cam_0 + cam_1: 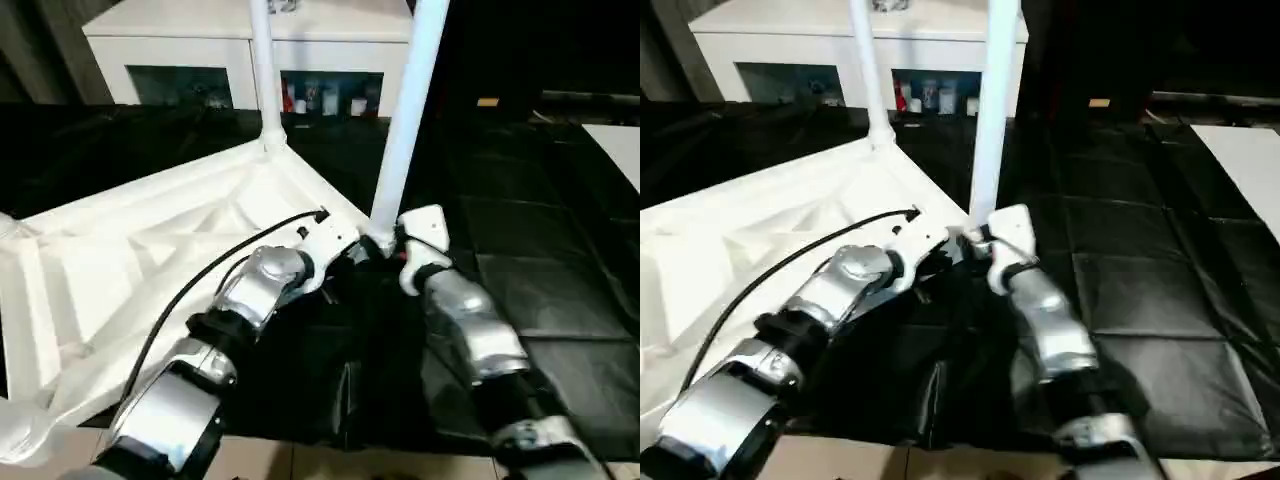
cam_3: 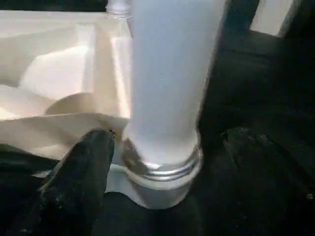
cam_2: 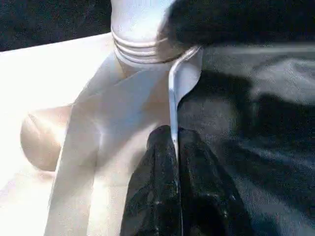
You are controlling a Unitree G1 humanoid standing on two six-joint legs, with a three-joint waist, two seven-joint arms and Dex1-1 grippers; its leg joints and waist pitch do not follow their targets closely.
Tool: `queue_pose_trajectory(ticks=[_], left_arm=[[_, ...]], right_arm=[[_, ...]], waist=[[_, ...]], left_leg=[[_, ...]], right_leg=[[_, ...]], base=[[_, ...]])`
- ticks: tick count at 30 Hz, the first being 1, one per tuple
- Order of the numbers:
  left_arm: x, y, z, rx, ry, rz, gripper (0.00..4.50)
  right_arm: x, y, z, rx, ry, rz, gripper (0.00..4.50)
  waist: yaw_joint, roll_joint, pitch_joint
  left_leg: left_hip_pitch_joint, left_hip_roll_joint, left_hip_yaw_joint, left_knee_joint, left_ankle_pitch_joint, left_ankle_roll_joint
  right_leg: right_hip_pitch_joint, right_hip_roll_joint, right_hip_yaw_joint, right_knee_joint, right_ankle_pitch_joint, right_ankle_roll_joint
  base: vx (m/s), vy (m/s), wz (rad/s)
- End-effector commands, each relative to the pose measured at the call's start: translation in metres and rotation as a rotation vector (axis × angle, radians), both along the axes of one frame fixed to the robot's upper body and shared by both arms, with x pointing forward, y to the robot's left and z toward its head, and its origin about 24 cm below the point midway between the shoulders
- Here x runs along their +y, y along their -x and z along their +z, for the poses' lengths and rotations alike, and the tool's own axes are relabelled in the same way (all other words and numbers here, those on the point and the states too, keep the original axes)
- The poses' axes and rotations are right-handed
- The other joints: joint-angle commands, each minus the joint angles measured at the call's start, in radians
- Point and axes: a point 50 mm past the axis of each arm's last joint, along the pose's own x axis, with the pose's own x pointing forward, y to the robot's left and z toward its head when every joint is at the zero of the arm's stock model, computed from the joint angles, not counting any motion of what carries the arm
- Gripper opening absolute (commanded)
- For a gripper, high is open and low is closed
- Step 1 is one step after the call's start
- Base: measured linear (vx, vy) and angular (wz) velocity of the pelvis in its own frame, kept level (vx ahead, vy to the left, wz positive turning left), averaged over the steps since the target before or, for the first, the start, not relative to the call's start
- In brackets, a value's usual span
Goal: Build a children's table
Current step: Rotate leg to tighten
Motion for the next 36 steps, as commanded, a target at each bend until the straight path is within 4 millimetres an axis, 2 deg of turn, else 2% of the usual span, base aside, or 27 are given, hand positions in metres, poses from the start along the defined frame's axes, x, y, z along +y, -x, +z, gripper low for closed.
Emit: queue_pose_trajectory(ticks=[1,2,4,6,7,9,11,14,18,19,25,26,28,36], left_arm=[[0.017,0.015,-0.007,0.041,-0.001,-0.151,0.00],[0.019,0.022,-0.007,0.061,0.006,-0.239,0.00],[0.022,0.033,-0.006,0.097,0.022,-0.357,0.00],[0.025,0.039,-0.005,0.124,0.016,-0.414,0.00],[0.025,0.040,-0.005,0.132,0.018,-0.426,0.00],[0.027,0.047,0.000,0.166,0.034,-0.484,0.00],[0.026,0.048,0.002,0.167,0.040,-0.494,0.00],[0.027,0.051,0.003,0.179,0.043,-0.515,0.00],[0.028,0.052,0.004,0.180,0.039,-0.516,0.00],[0.029,0.052,0.004,0.181,0.037,-0.513,0.00],[0.031,0.051,0.005,0.181,0.029,-0.499,0.00],[0.031,0.051,0.005,0.180,0.028,-0.496,0.00],[0.031,0.051,0.005,0.180,0.028,-0.494,0.00],[0.031,0.052,0.003,0.196,0.035,-0.490,0.00]], right_arm=[[-0.015,0.016,0.007,0.022,-0.003,0.227,3.91],[-0.019,0.023,0.007,0.034,0.019,0.321,3.91],[-0.023,0.032,0.006,0.063,0.044,0.420,3.91],[-0.025,0.036,0.005,0.080,0.055,0.466,3.91],[-0.025,0.037,0.005,0.084,0.055,0.479,3.91],[-0.022,0.041,0.005,0.100,0.061,0.544,3.91],[-0.018,0.043,0.004,0.115,0.057,0.589,3.91],[-0.012,0.044,0.001,0.127,0.082,0.634,3.91],[-0.010,0.043,-0.003,0.131,0.118,0.648,3.91],[-0.009,0.042,-0.003,0.133,0.126,0.656,3.91],[-0.011,0.042,-0.002,0.140,0.121,0.664,3.91],[-0.011,0.042,-0.002,0.142,0.112,0.663,3.65],[-0.011,0.041,-0.002,0.139,0.103,0.655,3.65],[-0.010,0.044,-0.004,0.157,0.066,0.668,2.85]], waist=[[0.008,-0.011,-0.061],[0.013,-0.015,-0.058],[0.011,-0.014,-0.057],[0.008,-0.011,-0.054],[0.009,-0.010,-0.054],[0.011,-0.012,-0.054],[0.018,-0.009,-0.055],[0.027,-0.013,-0.055],[0.027,-0.013,-0.056],[0.026,-0.017,-0.056],[0.027,-0.014,-0.059],[0.027,-0.013,-0.058],[0.027,-0.013,-0.058],[0.028,-0.013,-0.061]], left_leg=[[0.002,0.022,-0.012,-0.065,-0.144,0.107],[0.000,0.028,-0.013,-0.065,-0.168,0.117],[0.001,0.031,-0.012,-0.067,-0.187,0.118],[0.008,0.031,-0.010,-0.070,-0.231,0.088],[0.011,0.034,-0.012,-0.072,-0.237,0.079],[0.012,0.039,-0.012,-0.075,-0.231,0.065],[0.014,0.039,-0.010,-0.074,-0.216,0.067],[0.011,0.034,-0.008,-0.073,-0.195,0.072],[0.010,0.032,-0.009,-0.072,-0.192,0.063],[0.009,0.032,-0.009,-0.071,-0.190,0.064],[0.009,0.032,-0.009,-0.068,-0.156,0.081],[0.009,0.031,-0.009,-0.068,-0.159,0.081],[0.009,0.032,-0.009,-0.068,-0.165,0.080],[0.009,0.031,-0.009,-0.065,-0.144,0.087]], right_leg=[[0.057,-0.040,0.019,-0.060,-0.072,-0.257],[0.060,-0.044,0.022,-0.062,-0.083,-0.257],[0.055,-0.044,0.022,-0.063,-0.115,-0.263],[0.045,-0.042,0.021,-0.071,-0.210,-0.255],[0.045,-0.043,0.021,-0.071,-0.218,-0.253],[0.041,-0.041,0.022,-0.066,-0.192,-0.260],[0.041,-0.040,0.023,-0.061,-0.153,-0.266],[0.043,-0.041,0.023,-0.058,-0.135,-0.265],[0.044,-0.043,0.023,-0.060,-0.153,-0.251],[0.045,-0.042,0.023,-0.060,-0.152,-0.250],[0.047,-0.042,0.022,-0.055,-0.103,-0.259],[0.047,-0.041,0.022,-0.055,-0.107,-0.261],[0.047,-0.041,0.022,-0.056,-0.113,-0.263],[0.049,-0.040,0.021,-0.051,-0.079,-0.271]], base=[[0.000,0.000,0.00],[0.000,0.000,0.00],[0.000,0.000,0.00],[0.000,0.000,0.00],[0.000,0.000,0.00],[0.000,0.000,0.00],[0.000,0.000,0.00],[0.000,0.000,0.00],[0.000,0.000,0.00],[0.000,0.000,0.00],[0.000,0.000,0.00],[0.000,0.000,0.00],[0.000,0.000,0.00],[0.000,0.000,0.00]])
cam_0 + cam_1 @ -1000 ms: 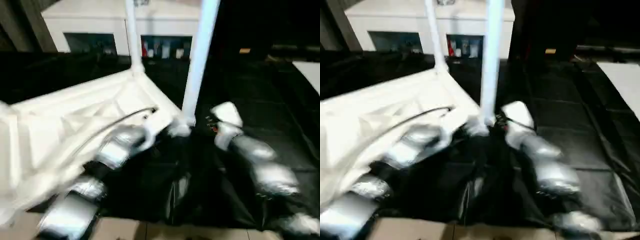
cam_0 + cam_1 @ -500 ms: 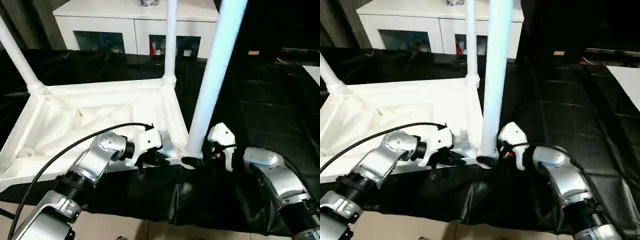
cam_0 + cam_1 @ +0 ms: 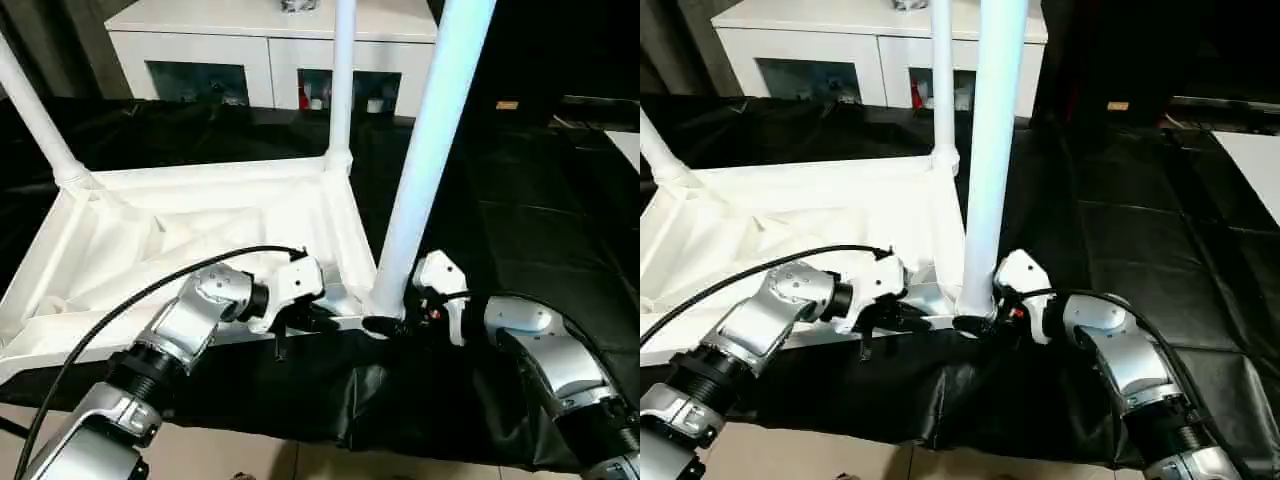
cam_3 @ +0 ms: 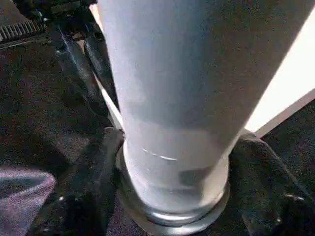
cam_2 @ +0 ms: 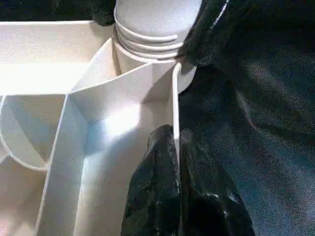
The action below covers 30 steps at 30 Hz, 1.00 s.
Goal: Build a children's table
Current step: Rotate leg to tighten
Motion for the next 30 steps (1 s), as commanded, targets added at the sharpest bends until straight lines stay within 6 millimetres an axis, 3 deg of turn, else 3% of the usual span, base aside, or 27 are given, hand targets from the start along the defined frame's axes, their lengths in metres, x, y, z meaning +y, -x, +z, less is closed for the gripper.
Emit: queue_pose_trajectory(ticks=[1,5,8,12,17,20,25,28,29,30], left_arm=[[-0.003,0.004,0.001,0.011,0.018,-0.028,0.00],[-0.002,0.004,-0.001,0.020,0.013,-0.011,0.00],[-0.003,-0.001,-0.004,0.024,0.008,0.052,0.00],[-0.012,-0.015,-0.008,-0.026,-0.005,0.197,0.00],[-0.042,-0.036,-0.008,-0.123,-0.025,0.375,0.00],[-0.061,-0.044,-0.005,-0.176,-0.023,0.455,0.00],[-0.075,-0.047,-0.003,-0.222,-0.029,0.467,0.00],[-0.073,-0.047,-0.004,-0.225,-0.028,0.450,0.00],[-0.071,-0.047,-0.005,-0.230,-0.034,0.446,0.00],[-0.068,-0.047,-0.006,-0.233,-0.035,0.437,0.00]], right_arm=[[0.000,-0.002,0.006,-0.003,-0.026,0.009,2.81],[-0.001,-0.004,0.003,0.003,-0.036,-0.036,2.73],[-0.001,-0.013,-0.003,0.007,-0.037,-0.177,2.72],[0.005,-0.023,-0.014,0.006,-0.033,-0.401,2.71],[0.012,-0.039,-0.025,0.007,0.007,-0.790,2.70],[0.018,-0.045,-0.027,0.017,0.000,-0.957,2.70],[0.036,-0.051,-0.024,-0.010,0.012,-0.980,2.70],[0.039,-0.053,-0.016,-0.049,-0.048,-0.948,2.70],[0.040,-0.053,-0.012,-0.064,-0.078,-0.926,2.70],[0.041,-0.051,-0.006,-0.087,-0.121,-0.883,3.05]], waist=[[-0.002,-0.012,-0.062],[-0.002,-0.012,-0.062],[-0.006,-0.012,-0.060],[-0.018,-0.013,-0.055],[-0.030,-0.014,-0.057],[-0.029,-0.010,-0.062],[-0.024,-0.007,-0.070],[-0.022,-0.008,-0.067],[-0.020,-0.009,-0.065],[-0.018,-0.011,-0.064]], left_leg=[[0.010,0.030,-0.011,-0.066,-0.143,0.088],[0.010,0.029,-0.010,-0.065,-0.143,0.090],[0.010,0.028,-0.011,-0.067,-0.156,0.076],[0.014,0.024,-0.013,-0.072,-0.233,0.023],[0.013,0.018,-0.015,-0.073,-0.231,-0.003],[0.014,0.016,-0.013,-0.070,-0.207,0.006],[0.007,0.015,-0.015,-0.065,-0.130,0.042],[0.007,0.017,-0.014,-0.065,-0.139,0.063],[0.009,0.019,-0.013,-0.066,-0.162,0.065],[0.009,0.020,-0.014,-0.067,-0.174,0.065]], right_leg=[[0.050,-0.040,0.021,-0.051,-0.075,-0.273],[0.050,-0.040,0.021,-0.052,-0.079,-0.276],[0.048,-0.039,0.021,-0.055,-0.112,-0.271],[0.040,-0.038,0.021,-0.070,-0.256,-0.228],[0.039,-0.036,0.023,-0.075,-0.266,-0.201],[0.039,-0.035,0.024,-0.073,-0.196,-0.211],[0.053,-0.036,0.021,-0.058,-0.042,-0.244],[0.054,-0.039,0.020,-0.061,-0.043,-0.252],[0.053,-0.041,0.020,-0.064,-0.082,-0.250],[0.053,-0.042,0.020,-0.066,-0.106,-0.245]], base=[[0.000,0.000,0.00],[0.000,0.000,0.00],[0.000,0.000,0.00],[0.000,0.000,0.00],[0.000,0.000,0.00],[0.000,0.000,0.00],[0.000,0.000,0.00],[0.000,0.000,0.00],[0.000,0.000,0.00],[0.000,0.000,0.00]])
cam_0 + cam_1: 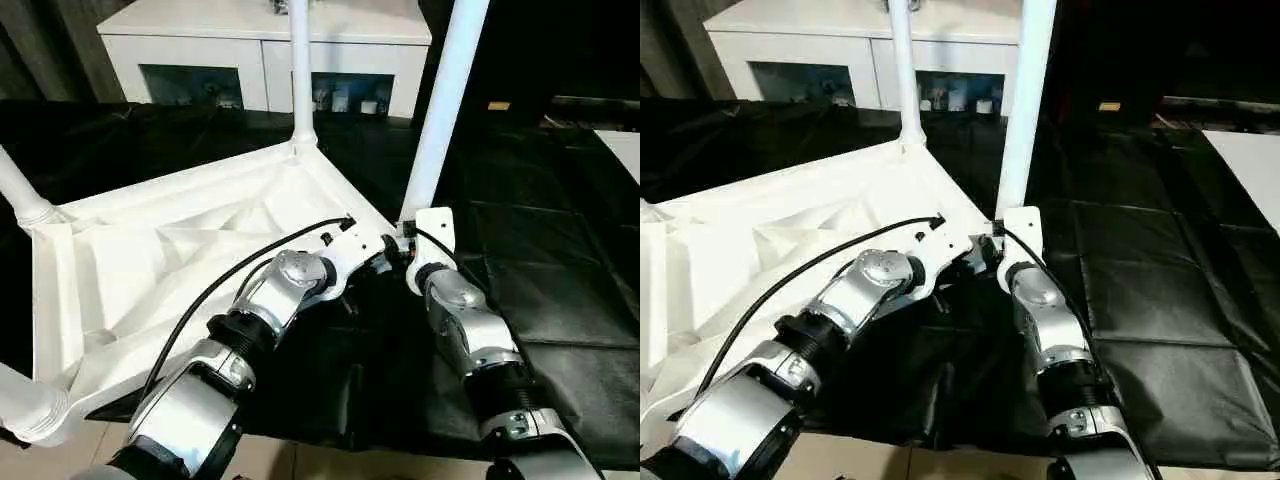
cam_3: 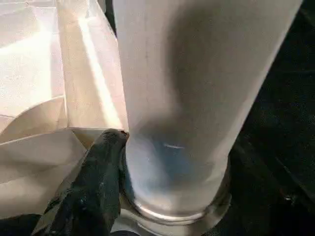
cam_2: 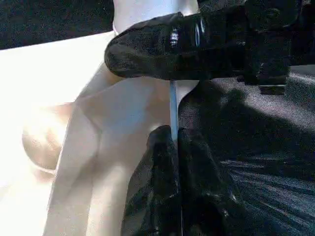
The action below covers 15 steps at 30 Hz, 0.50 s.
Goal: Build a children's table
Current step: Rotate leg to tighten
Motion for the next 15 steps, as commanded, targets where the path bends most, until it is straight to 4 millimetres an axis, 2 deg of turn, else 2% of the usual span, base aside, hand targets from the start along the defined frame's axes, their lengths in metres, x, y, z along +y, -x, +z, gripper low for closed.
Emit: queue_pose_trajectory(ticks=[1,4,5,7,10,11,12,15], left_arm=[[0.010,-0.003,-0.004,-0.031,-0.020,0.037,0.00],[0.015,-0.003,-0.006,-0.033,-0.027,0.032,0.00],[0.016,-0.003,-0.006,-0.034,-0.027,0.026,0.00],[0.017,-0.002,-0.008,-0.039,-0.028,0.004,0.00],[0.017,-0.001,-0.008,-0.050,-0.033,-0.023,0.00],[0.017,-0.001,-0.008,-0.050,-0.032,-0.025,0.00],[0.015,-0.001,-0.007,-0.064,-0.028,-0.044,0.00],[0.006,0.000,-0.002,-0.123,-0.027,-0.131,0.00]], right_arm=[[0.010,0.005,0.005,-0.039,-0.038,0.086,3.26],[0.003,0.009,0.008,-0.060,-0.040,0.096,3.48],[-0.003,0.011,0.008,-0.064,-0.028,0.087,3.57],[-0.019,0.019,0.009,-0.073,0.000,0.088,3.69],[-0.037,0.034,0.010,-0.081,0.058,0.203,3.69],[-0.038,0.036,0.009,-0.078,0.058,0.220,3.69],[-0.046,0.047,0.008,-0.067,0.036,0.300,3.69],[-0.056,0.068,0.007,-0.048,0.042,0.458,3.69]], waist=[[0.001,-0.012,-0.061],[0.008,-0.013,-0.060],[0.003,-0.017,-0.058],[0.000,-0.016,-0.056],[0.002,-0.016,-0.056],[0.001,-0.013,-0.056],[0.002,-0.008,-0.057],[0.002,-0.014,-0.053]], left_leg=[[0.009,0.022,-0.012,-0.071,-0.173,0.064],[0.007,0.023,-0.013,-0.073,-0.163,0.069],[0.004,0.023,-0.015,-0.076,-0.170,0.065],[0.009,0.023,-0.013,-0.075,-0.198,0.058],[0.008,0.024,-0.014,-0.076,-0.206,0.054],[0.006,0.024,-0.015,-0.076,-0.213,0.058],[0.006,0.022,-0.015,-0.075,-0.225,0.065],[0.001,0.022,-0.016,-0.075,-0.256,0.081]], right_leg=[[0.049,-0.040,0.020,-0.066,-0.114,-0.239],[0.051,-0.040,0.020,-0.064,-0.111,-0.226],[0.052,-0.040,0.019,-0.065,-0.134,-0.218],[0.046,-0.040,0.020,-0.073,-0.183,-0.214],[0.048,-0.038,0.021,-0.075,-0.199,-0.194],[0.048,-0.037,0.021,-0.076,-0.184,-0.192],[0.052,-0.036,0.020,-0.079,-0.182,-0.191],[0.050,-0.038,0.019,-0.084,-0.237,-0.181]], base=[[0.000,0.000,0.00],[0.000,0.000,0.00],[0.000,0.000,0.00],[0.000,0.000,0.00],[0.000,0.000,0.00],[0.000,0.000,0.00],[0.000,0.000,0.00],[0.000,0.000,0.00]])
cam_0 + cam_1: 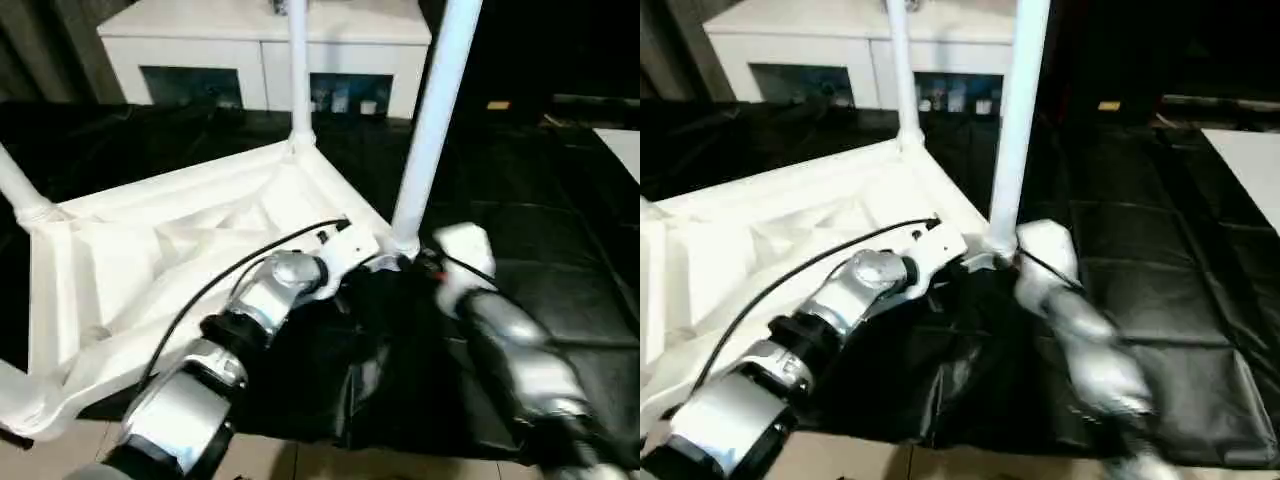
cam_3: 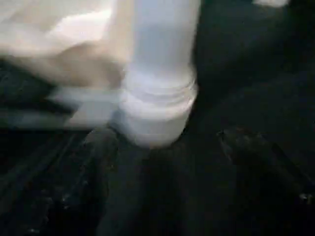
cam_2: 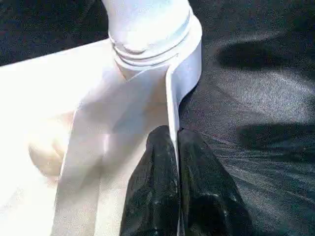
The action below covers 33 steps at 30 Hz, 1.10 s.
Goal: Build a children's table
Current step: Rotate leg to tighten, then rotate table base
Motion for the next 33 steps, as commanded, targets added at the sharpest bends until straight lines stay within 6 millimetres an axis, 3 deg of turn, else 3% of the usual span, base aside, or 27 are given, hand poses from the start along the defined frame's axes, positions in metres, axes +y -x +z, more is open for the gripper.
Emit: queue_pose_trajectory(ticks=[1,2,4,6,7,8,10,11,12,13,15,16,17,18,19,20,21,23,24,25,27,33], left_arm=[[-0.008,0.003,0.003,-0.068,-0.010,-0.105,0.00],[-0.012,0.004,0.005,-0.081,0.000,-0.132,0.00],[-0.021,0.007,0.011,-0.100,0.036,-0.188,0.00],[-0.031,0.008,0.020,-0.149,0.086,-0.228,0.00],[-0.032,0.008,0.022,-0.148,0.105,-0.217,0.29],[-0.031,0.008,0.023,-0.139,0.117,-0.217,0.47],[-0.028,0.007,0.025,-0.108,0.153,-0.214,0.47],[-0.025,0.006,0.026,-0.094,0.170,-0.208,0.81],[-0.022,0.006,0.027,-0.086,0.184,-0.211,0.90],[-0.020,0.007,0.028,-0.083,0.192,-0.215,0.90],[-0.009,0.009,0.029,-0.042,0.218,-0.212,0.91],[-0.001,0.011,0.030,-0.023,0.217,-0.212,1.25],[0.007,0.013,0.030,-0.002,0.218,-0.205,1.25],[0.015,0.015,0.029,0.024,0.211,-0.204,1.36],[0.028,0.020,0.026,0.057,0.185,-0.211,1.34],[0.036,0.023,0.024,0.076,0.165,-0.216,1.34],[0.043,0.025,0.023,0.096,0.149,-0.209,1.54],[0.075,0.035,0.019,0.154,0.080,-0.181,1.71],[0.084,0.038,0.018,0.166,0.063,-0.171,1.78],[0.090,0.040,0.018,0.177,0.047,-0.163,1.81],[0.116,0.043,0.018,0.184,-0.008,-0.078,1.81],[0.136,0.049,0.019,0.201,-0.053,0.017,1.81]], right_arm=[[0.005,0.008,0.008,-0.022,-0.014,0.146,3.69],[0.005,0.012,0.008,-0.015,-0.001,0.179,3.69],[0.005,0.016,0.008,-0.007,0.005,0.214,3.69],[0.009,0.015,0.009,-0.010,0.006,0.228,3.69],[0.012,0.014,0.010,-0.013,0.007,0.228,3.74],[0.013,0.013,0.010,-0.015,0.007,0.232,3.77],[0.019,0.011,0.010,-0.020,0.003,0.245,3.77],[0.021,0.011,0.010,-0.022,0.002,0.257,3.77],[0.023,0.011,0.011,-0.024,-0.001,0.267,3.77],[0.025,0.011,0.012,-0.026,-0.003,0.276,3.77],[0.031,0.010,0.013,-0.027,-0.009,0.310,3.77],[0.034,0.010,0.014,-0.024,-0.011,0.330,3.77],[0.036,0.010,0.014,-0.024,-0.009,0.345,3.77],[0.037,0.009,0.014,-0.024,-0.006,0.354,3.77],[0.039,0.009,0.015,-0.023,-0.008,0.365,3.77],[0.040,0.009,0.015,-0.023,-0.008,0.371,3.77],[0.041,0.009,0.015,-0.024,-0.008,0.376,3.77],[0.043,0.008,0.017,-0.029,-0.005,0.387,3.77],[0.043,0.008,0.017,-0.031,-0.005,0.390,3.77],[0.043,0.008,0.018,-0.032,-0.004,0.392,3.77],[0.045,0.007,0.018,-0.034,-0.001,0.410,3.77],[0.049,0.009,0.018,-0.024,0.010,0.461,3.77]], waist=[[0.002,-0.018,-0.054],[0.003,-0.013,-0.053],[0.002,-0.016,-0.051],[0.009,-0.014,-0.053],[0.013,-0.013,-0.054],[0.016,-0.020,-0.054],[0.020,-0.014,-0.054],[0.024,-0.010,-0.058],[0.020,-0.024,-0.057],[0.021,-0.021,-0.058],[0.020,-0.022,-0.059],[0.012,-0.022,-0.057],[0.013,-0.020,-0.061],[0.006,-0.019,-0.058],[0.004,-0.030,-0.058],[0.006,-0.022,-0.062],[0.005,-0.018,-0.059],[0.008,-0.021,-0.057],[0.009,-0.015,-0.053],[0.009,-0.015,-0.053],[0.013,-0.012,-0.052],[0.019,-0.008,-0.050]], left_leg=[[0.003,0.021,-0.016,-0.070,-0.263,0.084],[0.004,0.022,-0.017,-0.071,-0.264,0.084],[0.001,0.022,-0.016,-0.071,-0.258,0.086],[0.007,0.026,-0.015,-0.069,-0.245,0.088],[0.008,0.027,-0.014,-0.069,-0.238,0.087],[0.008,0.028,-0.012,-0.068,-0.226,0.091],[0.004,0.028,-0.013,-0.069,-0.209,0.095],[0.007,0.030,-0.014,-0.070,-0.204,0.093],[-0.001,0.033,-0.014,-0.071,-0.189,0.099],[-0.002,0.032,-0.016,-0.070,-0.183,0.101],[-0.003,0.034,-0.016,-0.070,-0.161,0.118],[-0.010,0.029,-0.014,-0.068,-0.147,0.128],[-0.004,0.032,-0.014,-0.067,-0.144,0.130],[-0.008,0.031,-0.013,-0.065,-0.138,0.142],[-0.007,0.029,-0.009,-0.064,-0.143,0.144],[-0.009,0.033,-0.014,-0.064,-0.121,0.144],[-0.006,0.033,-0.011,-0.064,-0.122,0.144],[-0.001,0.038,-0.011,-0.068,-0.146,0.126],[0.000,0.037,-0.011,-0.074,-0.164,0.108],[0.000,0.037,-0.011,-0.074,-0.164,0.108],[0.008,0.036,-0.010,-0.075,-0.182,0.079],[0.009,0.034,-0.010,-0.079,-0.206,0.047]], right_leg=[[0.047,-0.041,0.019,-0.091,-0.270,-0.175],[0.044,-0.041,0.020,-0.089,-0.283,-0.178],[0.043,-0.040,0.018,-0.093,-0.307,-0.174],[0.036,-0.040,0.020,-0.092,-0.304,-0.182],[0.034,-0.040,0.021,-0.090,-0.292,-0.187],[0.034,-0.039,0.021,-0.087,-0.266,-0.197],[0.037,-0.042,0.018,-0.083,-0.240,-0.211],[0.038,-0.045,0.019,-0.080,-0.223,-0.219],[0.042,-0.043,0.016,-0.072,-0.157,-0.237],[0.043,-0.044,0.016,-0.066,-0.141,-0.241],[0.047,-0.050,0.016,-0.059,-0.095,-0.257],[0.048,-0.046,0.014,-0.059,-0.085,-0.254],[0.048,-0.048,0.015,-0.057,-0.074,-0.259],[0.046,-0.048,0.016,-0.055,-0.066,-0.267],[0.043,-0.045,0.016,-0.058,-0.079,-0.264],[0.047,-0.049,0.017,-0.050,-0.068,-0.264],[0.040,-0.045,0.016,-0.053,-0.073,-0.262],[0.039,-0.046,0.016,-0.053,-0.096,-0.264],[0.033,-0.041,0.016,-0.054,-0.128,-0.251],[0.033,-0.041,0.016,-0.054,-0.128,-0.251],[0.029,-0.039,0.018,-0.054,-0.136,-0.239],[0.030,-0.040,0.019,-0.052,-0.139,-0.229]], base=[[0.000,0.000,0.00],[0.000,0.000,0.00],[0.000,0.000,0.00],[0.000,0.000,0.00],[0.000,0.000,0.00],[0.000,0.000,0.00],[0.000,0.000,0.00],[0.000,0.000,0.00],[0.000,0.000,0.00],[0.000,0.000,0.00],[0.000,0.000,0.00],[0.000,0.000,0.00],[0.000,0.000,0.00],[0.000,0.000,0.00],[0.000,0.000,0.00],[0.000,0.000,0.00],[0.000,0.000,0.00],[0.000,0.000,0.00],[0.000,0.000,0.00],[0.000,0.000,0.00],[0.000,0.000,0.00],[0.000,0.000,0.00]])
